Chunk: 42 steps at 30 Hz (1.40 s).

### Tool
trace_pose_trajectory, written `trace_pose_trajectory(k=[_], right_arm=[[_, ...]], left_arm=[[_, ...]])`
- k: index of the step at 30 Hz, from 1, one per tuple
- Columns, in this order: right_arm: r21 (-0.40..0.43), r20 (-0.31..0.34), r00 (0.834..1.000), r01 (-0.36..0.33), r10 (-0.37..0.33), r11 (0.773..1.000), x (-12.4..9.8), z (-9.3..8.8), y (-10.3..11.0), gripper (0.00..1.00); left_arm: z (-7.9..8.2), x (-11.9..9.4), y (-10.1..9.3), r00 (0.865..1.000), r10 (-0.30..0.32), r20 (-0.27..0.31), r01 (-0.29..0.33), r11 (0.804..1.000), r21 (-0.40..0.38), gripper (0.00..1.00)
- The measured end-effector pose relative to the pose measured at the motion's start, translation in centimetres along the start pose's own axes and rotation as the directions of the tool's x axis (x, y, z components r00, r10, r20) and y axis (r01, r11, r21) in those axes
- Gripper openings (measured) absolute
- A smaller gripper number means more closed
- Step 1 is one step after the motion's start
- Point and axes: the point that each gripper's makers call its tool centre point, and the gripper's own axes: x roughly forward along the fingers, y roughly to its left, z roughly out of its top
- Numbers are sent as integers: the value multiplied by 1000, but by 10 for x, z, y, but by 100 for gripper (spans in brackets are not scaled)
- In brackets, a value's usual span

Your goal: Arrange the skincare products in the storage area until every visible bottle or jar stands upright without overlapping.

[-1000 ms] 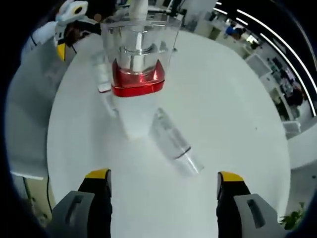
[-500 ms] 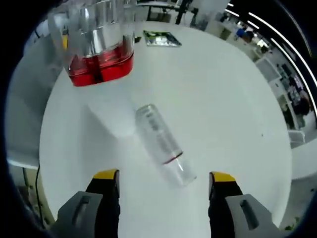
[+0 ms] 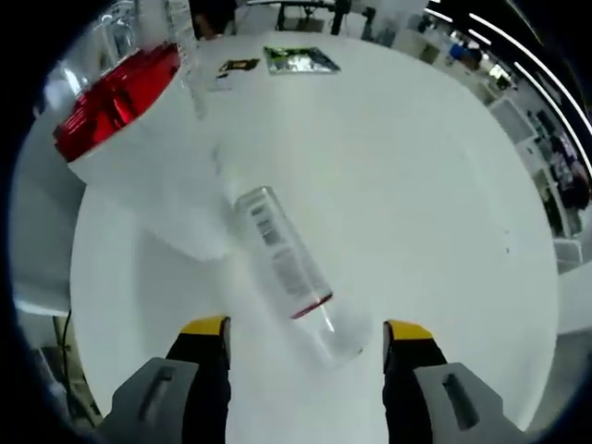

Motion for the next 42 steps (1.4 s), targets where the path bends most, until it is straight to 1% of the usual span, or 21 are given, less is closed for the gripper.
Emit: trace_pose_trajectory(k=[1, 3, 4, 5, 7, 9, 11, 13, 15, 19, 21, 24, 27, 28, 29, 30, 31, 32, 38, 40, 42], right_arm=[[4, -6, 1000, -15, 15, 1000, 1, -1, 0, 59], [8, -5, 1000, -24, 24, 1000, -2, 3, 7, 59], [13, -1, 1000, -27, 27, 1000, 1, 0, 0, 60], [21, 5, 999, -39, 39, 999, 3, -1, -2, 59], [19, 24, 998, -67, 66, 998, 2, 2, 5, 58], [43, 24, 997, -75, 75, 996, 4, -2, 1, 58], [50, 29, 996, -81, 80, 995, 5, -2, 0, 58], [54, 38, 995, -97, 96, 994, 3, 0, 5, 55], [65, 42, 993, -113, 110, 991, 5, 0, 3, 52], [76, 42, 994, -103, 100, 992, 3, 5, 3, 44], [82, 44, 994, -101, 97, 991, 1, 9, 9, 39], [75, 39, 994, -103, 100, 992, 2, 8, 7, 35], [65, 30, 994, -108, 106, 992, 1, 9, 10, 27], [64, 29, 994, -108, 107, 992, 4, 6, 4, 25], [71, 28, 994, -107, 105, 992, 4, 5, 3, 25], [74, 29, 994, -106, 104, 992, 2, 8, 10, 25], [73, 30, 994, -106, 104, 992, 1, 8, 11, 24], [80, 33, 994, -105, 103, 991, 3, 7, 6, 23], [116, 41, 995, -95, 91, 989, 4, 7, 2, 16], [148, 37, 996, -85, 80, 985, 4, 6, 1, 16], [142, 29, 997, -80, 77, 987, 3, 8, 3, 15]], left_arm=[[0, 0, 0, 1000, -2, 0, 2, 1000, 2, 88], [0, 0, -1, 1000, -6, 0, 6, 1000, 1, 89], [0, 1, -1, 1000, -6, 2, 6, 1000, -1, 89], [0, 1, -1, 1000, -6, 1, 6, 1000, -1, 89], [-1, 1, 0, 1000, -4, -4, 4, 1000, -3, 88], [-1, 1, -1, 1000, -7, -4, 7, 1000, -5, 88], [0, 1, -2, 1000, -10, -1, 10, 1000, -6, 88], [-1, 1, -2, 1000, -12, -3, 12, 1000, -10, 87], [-1, 1, -2, 1000, -12, -5, 12, 1000, -10, 87], [-1, 1, -2, 1000, -12, -3, 12, 1000, -12, 87], [-2, 1, -2, 1000, -13, -7, 13, 1000, -12, 87], [-1, 1, -2, 1000, -12, -6, 12, 1000, -14, 87], [-1, 1, -1, 1000, -11, -3, 11, 1000, -16, 87], [-1, 1, -2, 1000, -11, -4, 11, 1000, -16, 86], [-2, 1, -1, 1000, -13, -5, 13, 1000, -17, 86], [-2, 1, -2, 1000, -16, -8, 16, 1000, -18, 86], [-2, 1, -2, 1000, -17, -10, 17, 1000, -17, 86], [-2, 1, -3, 1000, -18, -9, 18, 1000, -14, 86], [-2, 1, -4, 1000, -16, -13, 16, 1000, -13, 85], [-3, 1, -4, 1000, -17, -16, 17, 1000, -12, 85], [-3, 1, -4, 1000, -18, -17, 18, 1000, -11, 85]])
